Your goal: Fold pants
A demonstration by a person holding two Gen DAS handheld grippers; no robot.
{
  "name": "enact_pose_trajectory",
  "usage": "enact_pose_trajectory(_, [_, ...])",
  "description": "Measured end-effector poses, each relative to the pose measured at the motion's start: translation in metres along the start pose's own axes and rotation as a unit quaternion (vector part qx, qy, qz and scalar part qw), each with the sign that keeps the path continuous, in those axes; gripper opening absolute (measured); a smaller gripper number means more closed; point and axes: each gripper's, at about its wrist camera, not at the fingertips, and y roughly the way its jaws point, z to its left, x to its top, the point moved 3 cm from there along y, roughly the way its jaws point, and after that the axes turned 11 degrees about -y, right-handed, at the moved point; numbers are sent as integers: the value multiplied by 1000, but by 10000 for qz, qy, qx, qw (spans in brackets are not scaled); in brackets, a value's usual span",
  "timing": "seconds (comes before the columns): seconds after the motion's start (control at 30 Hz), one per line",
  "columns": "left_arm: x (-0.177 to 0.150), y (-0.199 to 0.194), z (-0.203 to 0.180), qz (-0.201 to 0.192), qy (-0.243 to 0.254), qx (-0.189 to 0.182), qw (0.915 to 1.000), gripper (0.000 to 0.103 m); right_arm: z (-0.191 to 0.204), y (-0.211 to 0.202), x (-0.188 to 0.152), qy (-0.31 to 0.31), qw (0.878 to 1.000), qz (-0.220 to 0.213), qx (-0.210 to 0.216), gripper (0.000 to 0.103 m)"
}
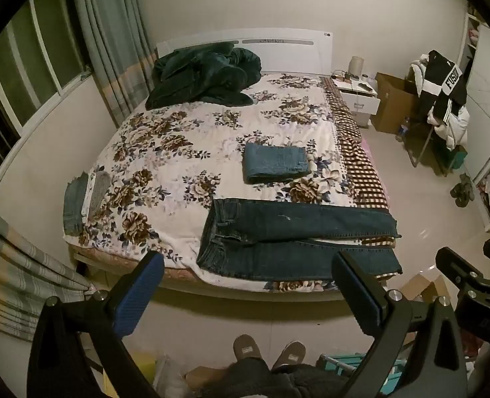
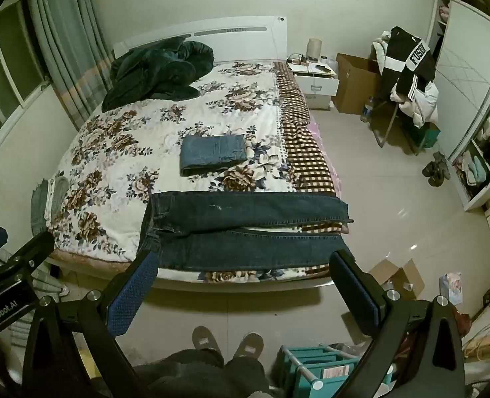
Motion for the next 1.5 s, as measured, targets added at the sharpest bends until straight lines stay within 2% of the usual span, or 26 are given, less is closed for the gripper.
enact_pose_trajectory(0.9, [0,1,-1,-37,11,-8,10000,103,-1,-1,0,0,10000,7,16,103])
enact_pose_trajectory(1.5, [-3,0,-17,-15,9,-32,10000,103,-5,3,-8,-8,10000,43,19,103])
